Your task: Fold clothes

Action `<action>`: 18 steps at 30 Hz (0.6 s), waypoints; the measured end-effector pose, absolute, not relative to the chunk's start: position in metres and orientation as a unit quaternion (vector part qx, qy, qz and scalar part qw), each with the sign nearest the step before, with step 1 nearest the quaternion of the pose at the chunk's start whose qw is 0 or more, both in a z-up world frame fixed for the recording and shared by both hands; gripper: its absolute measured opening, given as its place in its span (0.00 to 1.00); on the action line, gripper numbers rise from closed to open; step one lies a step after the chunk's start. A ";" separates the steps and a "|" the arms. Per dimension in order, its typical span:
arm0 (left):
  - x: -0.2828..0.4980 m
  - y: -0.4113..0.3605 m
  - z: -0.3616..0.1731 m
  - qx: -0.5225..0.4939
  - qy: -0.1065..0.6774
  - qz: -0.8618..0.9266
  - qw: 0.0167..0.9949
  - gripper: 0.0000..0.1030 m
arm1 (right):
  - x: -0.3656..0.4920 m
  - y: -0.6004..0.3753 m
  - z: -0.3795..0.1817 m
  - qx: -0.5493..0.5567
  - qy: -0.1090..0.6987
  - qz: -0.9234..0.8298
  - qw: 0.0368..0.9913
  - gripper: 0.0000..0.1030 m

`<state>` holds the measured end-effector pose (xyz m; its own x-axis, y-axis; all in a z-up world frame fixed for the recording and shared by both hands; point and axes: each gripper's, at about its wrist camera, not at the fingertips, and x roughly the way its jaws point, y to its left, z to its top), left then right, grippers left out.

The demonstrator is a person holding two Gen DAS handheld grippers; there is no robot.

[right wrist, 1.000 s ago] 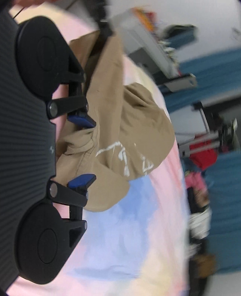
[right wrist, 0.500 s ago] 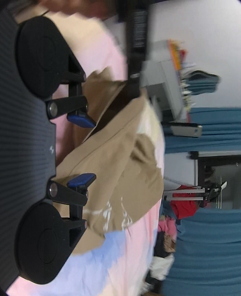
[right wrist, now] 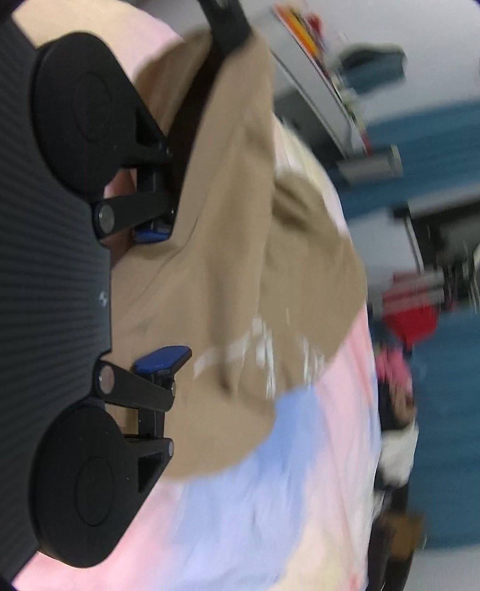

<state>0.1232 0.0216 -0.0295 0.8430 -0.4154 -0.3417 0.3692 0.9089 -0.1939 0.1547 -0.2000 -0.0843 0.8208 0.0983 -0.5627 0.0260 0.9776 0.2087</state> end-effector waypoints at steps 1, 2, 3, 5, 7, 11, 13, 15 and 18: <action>0.122 0.021 -0.030 -0.061 0.191 -0.205 0.958 0.09 | 0.152 -0.205 -0.083 0.101 0.296 -0.001 0.950 0.55; 0.120 0.019 -0.031 -0.057 0.193 -0.206 0.958 0.09 | 0.148 -0.206 -0.082 0.081 0.293 -0.019 0.953 0.56; 0.119 0.016 -0.033 -0.051 0.194 -0.206 0.958 0.09 | 0.144 -0.206 -0.081 0.060 0.290 -0.036 0.955 0.57; 0.116 0.011 -0.036 -0.041 0.191 -0.199 0.961 0.09 | 0.138 -0.204 -0.083 0.023 0.299 -0.051 0.953 0.57; 0.113 0.010 -0.037 -0.039 0.183 -0.188 0.964 0.09 | 0.137 -0.201 -0.090 -0.005 0.332 -0.042 0.942 0.55; 0.110 0.017 -0.035 -0.064 0.160 -0.160 0.972 0.09 | 0.135 -0.192 -0.097 -0.056 0.336 -0.065 0.938 0.54; 0.111 0.022 -0.032 -0.081 0.151 -0.146 0.974 0.09 | 0.137 -0.191 -0.095 -0.092 0.314 -0.107 0.939 0.54; 0.112 0.027 -0.030 -0.096 0.146 -0.136 0.975 0.09 | 0.132 -0.201 -0.088 -0.060 0.283 -0.121 0.950 0.54; 0.115 0.029 -0.032 -0.100 0.150 -0.126 0.976 0.09 | 0.127 -0.227 -0.078 0.047 0.252 -0.122 0.959 0.51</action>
